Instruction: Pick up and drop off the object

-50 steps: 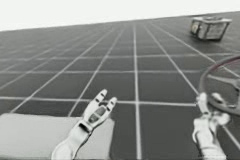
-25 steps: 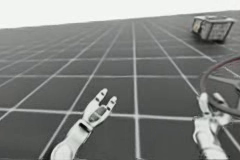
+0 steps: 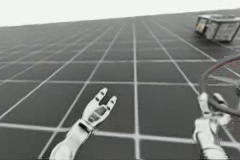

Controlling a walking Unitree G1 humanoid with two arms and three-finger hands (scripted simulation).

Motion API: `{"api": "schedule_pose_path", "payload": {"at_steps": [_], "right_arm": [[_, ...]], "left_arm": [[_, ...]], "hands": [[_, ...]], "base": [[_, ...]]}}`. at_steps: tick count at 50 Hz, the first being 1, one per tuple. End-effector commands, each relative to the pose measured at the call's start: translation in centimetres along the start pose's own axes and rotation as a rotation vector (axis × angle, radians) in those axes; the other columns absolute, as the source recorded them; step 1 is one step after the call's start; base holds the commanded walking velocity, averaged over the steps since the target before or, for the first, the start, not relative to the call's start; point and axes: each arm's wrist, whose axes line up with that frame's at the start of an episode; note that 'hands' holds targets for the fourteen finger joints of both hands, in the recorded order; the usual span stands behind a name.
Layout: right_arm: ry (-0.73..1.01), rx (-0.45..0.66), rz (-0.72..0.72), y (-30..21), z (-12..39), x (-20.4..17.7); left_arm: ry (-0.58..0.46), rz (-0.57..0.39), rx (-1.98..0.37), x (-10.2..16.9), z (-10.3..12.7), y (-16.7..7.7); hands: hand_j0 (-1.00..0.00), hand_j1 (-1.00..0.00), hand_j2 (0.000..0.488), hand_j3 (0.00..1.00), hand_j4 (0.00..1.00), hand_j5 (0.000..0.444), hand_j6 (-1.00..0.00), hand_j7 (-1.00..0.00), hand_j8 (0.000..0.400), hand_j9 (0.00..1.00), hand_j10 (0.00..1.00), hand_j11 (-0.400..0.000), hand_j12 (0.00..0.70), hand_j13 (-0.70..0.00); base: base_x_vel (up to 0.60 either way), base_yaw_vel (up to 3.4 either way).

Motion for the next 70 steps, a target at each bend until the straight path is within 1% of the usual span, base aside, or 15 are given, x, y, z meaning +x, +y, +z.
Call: {"api": "schedule_pose_path", "payload": {"at_steps": [1, 70], "right_arm": [[-0.019, 0.027, 0.008, -0.11, 0.81, 0.20], [-0.019, 0.027, 0.008, -0.11, 0.81, 0.20]], "left_arm": [[0.001, -0.020, 0.021, 0.12, 0.03, -0.88], [0.001, -0.020, 0.021, 0.12, 0.03, -0.88]], "hands": [[0.00, 0.00, 0.000, 1.00, 1.00, 0.000, 0.00, 0.00, 0.000, 1.00, 1.00, -0.400, 0.000, -0.700], [0.00, 0.00, 0.000, 1.00, 1.00, 0.000, 0.00, 0.00, 0.000, 1.00, 1.00, -0.400, 0.000, -0.700]], "base": [[0.60, 0.00], [0.58, 0.04]]}}
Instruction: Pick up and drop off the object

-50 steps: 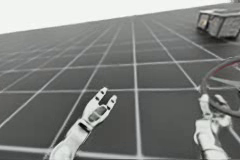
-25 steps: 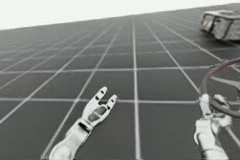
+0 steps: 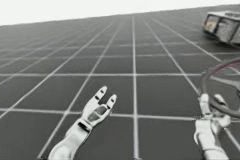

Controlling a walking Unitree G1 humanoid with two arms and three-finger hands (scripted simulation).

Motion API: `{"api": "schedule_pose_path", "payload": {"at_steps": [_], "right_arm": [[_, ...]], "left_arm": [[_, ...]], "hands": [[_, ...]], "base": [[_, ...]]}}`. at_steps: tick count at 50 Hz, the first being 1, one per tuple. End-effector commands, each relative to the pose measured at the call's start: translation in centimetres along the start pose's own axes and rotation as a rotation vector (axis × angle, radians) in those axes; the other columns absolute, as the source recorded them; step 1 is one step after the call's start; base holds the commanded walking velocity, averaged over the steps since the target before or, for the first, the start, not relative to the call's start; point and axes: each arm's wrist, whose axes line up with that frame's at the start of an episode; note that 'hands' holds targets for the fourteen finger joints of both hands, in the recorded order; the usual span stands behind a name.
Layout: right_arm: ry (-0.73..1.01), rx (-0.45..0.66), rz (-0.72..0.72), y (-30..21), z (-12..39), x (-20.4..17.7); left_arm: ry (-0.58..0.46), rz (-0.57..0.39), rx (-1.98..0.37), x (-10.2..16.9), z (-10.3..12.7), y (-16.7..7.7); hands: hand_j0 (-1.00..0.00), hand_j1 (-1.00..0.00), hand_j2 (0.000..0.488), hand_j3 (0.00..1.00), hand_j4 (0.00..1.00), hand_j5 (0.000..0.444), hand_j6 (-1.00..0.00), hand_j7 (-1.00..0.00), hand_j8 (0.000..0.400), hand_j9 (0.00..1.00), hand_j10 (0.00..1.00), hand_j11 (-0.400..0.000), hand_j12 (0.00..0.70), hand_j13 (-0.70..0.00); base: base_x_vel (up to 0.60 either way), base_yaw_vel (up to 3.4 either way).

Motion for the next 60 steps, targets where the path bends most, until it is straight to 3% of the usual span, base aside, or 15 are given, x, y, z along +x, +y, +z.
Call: {"api": "schedule_pose_path", "payload": {"at_steps": [1, 60], "right_arm": [[-0.030, 0.000, 0.052, 1.33, 0.66, -0.41], [-0.030, 0.000, 0.052, 1.33, 0.66, -0.41]], "left_arm": [[-0.008, -0.001, -0.017, -0.25, 0.07, 0.37], [-0.008, -0.001, -0.017, -0.25, 0.07, 0.37]], "hands": [[0.00, 0.00, 0.000, 1.00, 1.00, 0.000, 0.00, 0.00, 0.000, 1.00, 1.00, -0.400, 0.000, -0.700], [0.00, 0.00, 0.000, 1.00, 1.00, 0.000, 0.00, 0.00, 0.000, 1.00, 1.00, -0.400, 0.000, -0.700]], "base": [[0.58, 0.03], [0.59, 0.02]]}}
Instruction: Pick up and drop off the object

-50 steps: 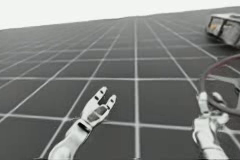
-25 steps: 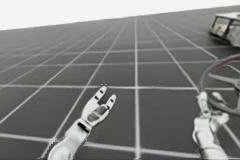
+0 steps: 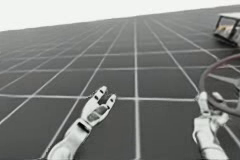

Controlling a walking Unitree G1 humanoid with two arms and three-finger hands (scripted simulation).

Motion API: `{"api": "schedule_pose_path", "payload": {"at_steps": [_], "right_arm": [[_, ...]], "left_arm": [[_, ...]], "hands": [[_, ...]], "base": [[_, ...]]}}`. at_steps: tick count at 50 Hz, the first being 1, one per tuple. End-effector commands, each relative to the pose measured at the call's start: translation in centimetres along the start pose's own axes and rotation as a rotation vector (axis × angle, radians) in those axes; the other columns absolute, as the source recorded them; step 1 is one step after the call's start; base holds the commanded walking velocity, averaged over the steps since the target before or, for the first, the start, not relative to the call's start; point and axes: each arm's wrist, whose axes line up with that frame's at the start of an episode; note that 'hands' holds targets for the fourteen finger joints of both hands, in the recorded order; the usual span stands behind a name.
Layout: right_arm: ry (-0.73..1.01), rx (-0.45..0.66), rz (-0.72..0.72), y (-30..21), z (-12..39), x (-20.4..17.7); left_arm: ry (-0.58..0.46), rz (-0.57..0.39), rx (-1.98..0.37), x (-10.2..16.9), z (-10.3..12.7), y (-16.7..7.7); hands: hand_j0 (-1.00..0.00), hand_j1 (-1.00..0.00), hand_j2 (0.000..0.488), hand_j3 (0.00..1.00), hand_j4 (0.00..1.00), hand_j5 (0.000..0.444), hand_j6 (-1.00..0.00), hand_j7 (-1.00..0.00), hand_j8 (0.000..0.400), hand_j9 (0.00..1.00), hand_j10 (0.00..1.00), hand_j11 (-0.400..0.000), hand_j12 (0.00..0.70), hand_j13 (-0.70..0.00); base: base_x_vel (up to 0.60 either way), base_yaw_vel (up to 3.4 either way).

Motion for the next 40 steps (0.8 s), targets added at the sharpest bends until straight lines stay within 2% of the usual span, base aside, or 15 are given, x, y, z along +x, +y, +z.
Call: {"api": "schedule_pose_path", "payload": {"at_steps": [1, 40], "right_arm": [[-0.015, 0.010, -0.004, -0.38, 0.43, 0.36], [-0.015, 0.010, -0.004, -0.38, 0.43, 0.36]], "left_arm": [[0.010, -0.007, 0.010, 0.27, -0.16, -0.42], [0.010, -0.007, 0.010, 0.27, -0.16, -0.42]], "hands": [[0.00, 0.00, 0.000, 1.00, 1.00, 0.000, 0.00, 0.00, 0.000, 1.00, 1.00, -0.400, 0.000, -0.700], [0.00, 0.00, 0.000, 1.00, 1.00, 0.000, 0.00, 0.00, 0.000, 1.00, 1.00, -0.400, 0.000, -0.700]], "base": [[0.58, 0.04], [0.58, 0.03]]}}
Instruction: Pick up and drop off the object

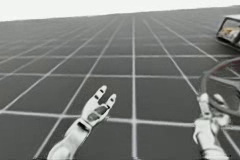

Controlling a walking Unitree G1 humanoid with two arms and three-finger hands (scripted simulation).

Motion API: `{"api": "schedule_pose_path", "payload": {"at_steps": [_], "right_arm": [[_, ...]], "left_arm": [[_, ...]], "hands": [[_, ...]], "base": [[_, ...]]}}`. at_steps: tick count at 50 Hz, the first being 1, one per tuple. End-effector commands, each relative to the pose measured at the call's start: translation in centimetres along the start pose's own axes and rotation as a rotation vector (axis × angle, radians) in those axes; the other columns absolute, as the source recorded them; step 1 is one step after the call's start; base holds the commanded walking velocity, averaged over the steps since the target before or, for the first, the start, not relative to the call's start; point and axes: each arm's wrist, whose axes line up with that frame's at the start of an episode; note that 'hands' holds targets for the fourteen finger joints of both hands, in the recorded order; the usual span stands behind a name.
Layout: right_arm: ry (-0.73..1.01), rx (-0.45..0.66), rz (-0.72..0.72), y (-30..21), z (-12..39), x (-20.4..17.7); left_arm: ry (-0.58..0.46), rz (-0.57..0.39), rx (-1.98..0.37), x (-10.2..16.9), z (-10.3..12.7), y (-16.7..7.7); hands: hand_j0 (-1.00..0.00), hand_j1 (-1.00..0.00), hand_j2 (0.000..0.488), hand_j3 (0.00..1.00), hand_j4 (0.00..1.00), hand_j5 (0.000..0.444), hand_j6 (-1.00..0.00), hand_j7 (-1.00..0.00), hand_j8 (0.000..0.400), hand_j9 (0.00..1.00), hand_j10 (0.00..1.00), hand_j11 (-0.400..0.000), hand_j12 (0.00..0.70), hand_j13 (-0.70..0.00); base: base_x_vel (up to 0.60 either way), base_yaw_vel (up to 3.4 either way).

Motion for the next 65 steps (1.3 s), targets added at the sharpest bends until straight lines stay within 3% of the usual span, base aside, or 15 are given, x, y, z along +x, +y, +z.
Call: {"api": "schedule_pose_path", "payload": {"at_steps": [1, 65], "right_arm": [[-0.017, 0.022, 0.027, 0.44, 0.62, 0.03], [-0.017, 0.022, 0.027, 0.44, 0.62, 0.03]], "left_arm": [[-0.003, -0.009, 0.015, -0.08, 0.08, -0.56], [-0.003, -0.009, 0.015, -0.08, 0.08, -0.56]], "hands": [[0.00, 0.00, 0.000, 1.00, 1.00, 0.000, 0.00, 0.00, 0.000, 1.00, 1.00, -0.400, 0.000, -0.700], [0.00, 0.00, 0.000, 1.00, 1.00, 0.000, 0.00, 0.00, 0.000, 1.00, 1.00, -0.400, 0.000, -0.700]], "base": [[0.58, 0.03], [0.57, 0.05]]}}
